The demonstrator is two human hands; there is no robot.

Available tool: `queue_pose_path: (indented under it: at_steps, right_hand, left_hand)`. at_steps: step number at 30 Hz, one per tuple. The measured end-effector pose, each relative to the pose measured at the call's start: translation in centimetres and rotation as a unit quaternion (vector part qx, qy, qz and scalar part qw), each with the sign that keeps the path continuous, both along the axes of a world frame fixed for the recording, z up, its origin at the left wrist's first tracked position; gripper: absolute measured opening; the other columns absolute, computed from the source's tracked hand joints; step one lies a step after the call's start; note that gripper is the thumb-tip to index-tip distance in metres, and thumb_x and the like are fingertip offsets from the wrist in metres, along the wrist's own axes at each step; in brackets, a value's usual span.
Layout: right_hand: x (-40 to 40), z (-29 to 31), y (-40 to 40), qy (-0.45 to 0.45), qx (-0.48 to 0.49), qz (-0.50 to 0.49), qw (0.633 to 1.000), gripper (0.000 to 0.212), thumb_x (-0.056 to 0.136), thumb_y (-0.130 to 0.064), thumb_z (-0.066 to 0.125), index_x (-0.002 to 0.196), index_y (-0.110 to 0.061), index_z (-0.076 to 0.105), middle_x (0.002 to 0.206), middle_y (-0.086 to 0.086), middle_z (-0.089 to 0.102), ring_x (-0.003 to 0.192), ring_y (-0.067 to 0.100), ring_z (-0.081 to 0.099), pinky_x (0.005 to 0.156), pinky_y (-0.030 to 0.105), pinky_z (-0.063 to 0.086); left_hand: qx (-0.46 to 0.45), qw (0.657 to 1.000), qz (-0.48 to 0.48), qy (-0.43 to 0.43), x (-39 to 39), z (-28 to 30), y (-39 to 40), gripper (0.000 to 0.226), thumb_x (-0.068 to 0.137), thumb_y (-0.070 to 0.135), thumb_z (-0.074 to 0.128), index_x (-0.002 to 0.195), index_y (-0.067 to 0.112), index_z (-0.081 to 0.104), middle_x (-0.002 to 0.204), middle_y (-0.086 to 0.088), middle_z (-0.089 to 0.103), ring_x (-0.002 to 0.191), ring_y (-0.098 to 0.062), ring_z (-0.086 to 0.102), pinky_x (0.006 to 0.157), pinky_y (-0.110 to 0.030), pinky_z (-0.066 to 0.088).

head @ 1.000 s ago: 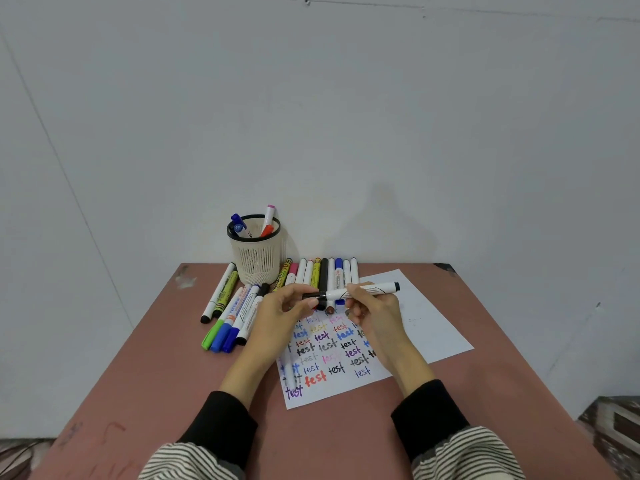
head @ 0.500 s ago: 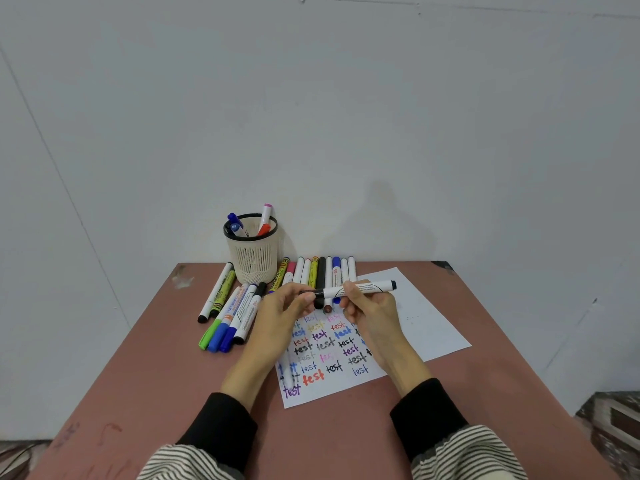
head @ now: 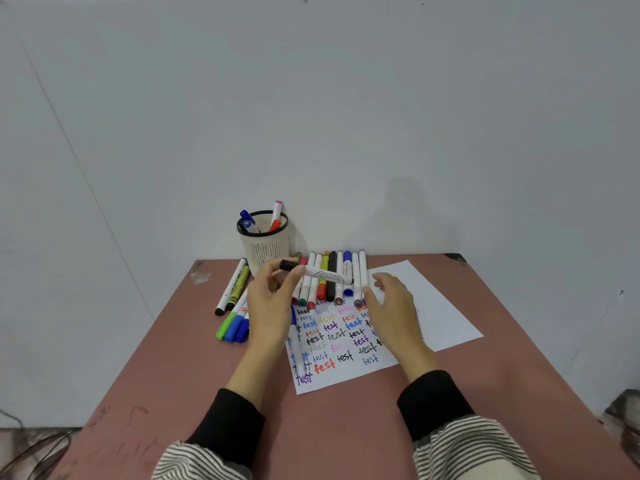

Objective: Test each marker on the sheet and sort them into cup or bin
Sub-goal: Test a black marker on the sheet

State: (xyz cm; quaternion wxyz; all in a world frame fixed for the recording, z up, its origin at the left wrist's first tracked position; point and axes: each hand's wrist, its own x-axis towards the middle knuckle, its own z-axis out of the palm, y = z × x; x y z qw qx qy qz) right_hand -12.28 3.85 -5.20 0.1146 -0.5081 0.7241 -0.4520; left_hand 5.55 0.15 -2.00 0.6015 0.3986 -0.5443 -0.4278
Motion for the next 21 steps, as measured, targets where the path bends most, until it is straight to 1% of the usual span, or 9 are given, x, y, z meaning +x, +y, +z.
queue_pose_path:
  at_steps: [2,3,4,6,8,11,15,18,21]
  right_hand:
    - [0.0,-0.6,-0.1,0.092,0.031,0.030,0.995,0.032,0.100,-0.023,0.050,0.129,-0.011,0.055,0.122,0.002,0.056,0.113,0.019,0.051,0.093,0.027,0.041]
    - [0.0,-0.9,-0.2,0.124,0.042,0.039,0.991,0.029,0.100,-0.022,0.049,0.126,-0.011,0.056,0.120,0.003,0.058,0.110,0.019,0.053,0.094,0.029,0.043]
    - [0.0,-1.1,-0.3,0.145,0.051,0.044,0.987,0.027,0.101,-0.022,0.048,0.124,-0.011,0.057,0.118,0.003,0.059,0.108,0.019,0.055,0.094,0.030,0.045]
    - [-0.1,-1.1,-0.3,0.157,0.070,0.052,0.984,0.032,0.102,-0.019,0.045,0.132,-0.011,0.052,0.122,0.005,0.058,0.111,0.020,0.055,0.099,0.031,0.044]
    - [-0.1,-1.1,-0.2,0.160,0.087,0.057,0.982,0.040,0.102,-0.017,0.042,0.141,-0.009,0.044,0.131,0.006,0.055,0.117,0.020,0.052,0.105,0.031,0.040]
    - [0.0,-1.0,-0.1,0.161,0.096,0.056,0.981,0.044,0.102,-0.017,0.041,0.146,-0.010,0.039,0.137,0.006,0.051,0.123,0.020,0.049,0.108,0.030,0.035]
    - [-0.1,-1.0,-0.2,0.157,0.100,0.054,0.981,0.044,0.102,-0.017,0.041,0.146,-0.012,0.037,0.138,0.005,0.051,0.124,0.018,0.048,0.109,0.030,0.035]
    - [-0.1,-1.0,-0.3,0.163,0.112,0.059,0.979,0.047,0.102,-0.018,0.042,0.149,-0.012,0.033,0.144,0.004,0.046,0.131,0.018,0.043,0.113,0.031,0.032]
    - [0.0,-0.9,-0.2,0.172,0.116,0.058,0.977,0.048,0.102,-0.018,0.043,0.149,-0.013,0.032,0.145,0.003,0.045,0.132,0.017,0.042,0.113,0.029,0.030]
  left_hand:
    - [-0.043,0.999,0.034,0.001,0.2,0.8,0.7,0.009,0.092,0.017,0.063,0.099,0.021,0.067,0.093,0.007,0.071,0.093,-0.012,0.066,0.080,-0.030,0.054]
    - [-0.071,0.996,0.054,-0.002,0.4,1.5,0.9,0.010,0.093,0.015,0.062,0.100,0.020,0.067,0.094,0.008,0.070,0.092,-0.008,0.065,0.079,-0.024,0.052]
    - [-0.100,0.992,0.074,-0.005,0.7,2.3,0.9,0.011,0.094,0.012,0.060,0.101,0.018,0.066,0.095,0.010,0.069,0.092,-0.004,0.064,0.077,-0.017,0.050]
    - [-0.155,0.981,0.114,-0.012,1.1,4.2,0.3,0.014,0.094,0.009,0.059,0.104,0.017,0.065,0.100,0.010,0.067,0.095,-0.001,0.061,0.079,-0.012,0.047]
    - [-0.192,0.969,0.155,-0.026,1.6,5.9,-1.2,0.015,0.093,0.007,0.059,0.105,0.015,0.065,0.104,0.006,0.067,0.097,-0.003,0.061,0.081,-0.015,0.049]
    - [-0.217,0.954,0.191,-0.075,2.3,7.6,-4.1,0.019,0.094,0.005,0.058,0.110,0.009,0.065,0.108,0.003,0.066,0.099,-0.006,0.061,0.081,-0.017,0.050]
    - [-0.155,0.936,0.189,-0.254,2.5,8.1,-8.0,0.025,0.098,0.017,0.054,0.123,0.016,0.057,0.118,-0.002,0.065,0.112,-0.019,0.058,0.095,-0.029,0.045]
    - [-0.132,0.908,0.211,-0.337,2.7,8.2,-9.8,0.022,0.099,0.025,0.053,0.119,0.018,0.048,0.117,-0.008,0.065,0.108,-0.029,0.058,0.098,-0.045,0.044]
    - [-0.131,0.880,0.212,-0.404,2.5,8.5,-10.7,0.019,0.100,0.024,0.049,0.117,0.016,0.047,0.113,-0.009,0.066,0.112,-0.029,0.054,0.105,-0.045,0.030]
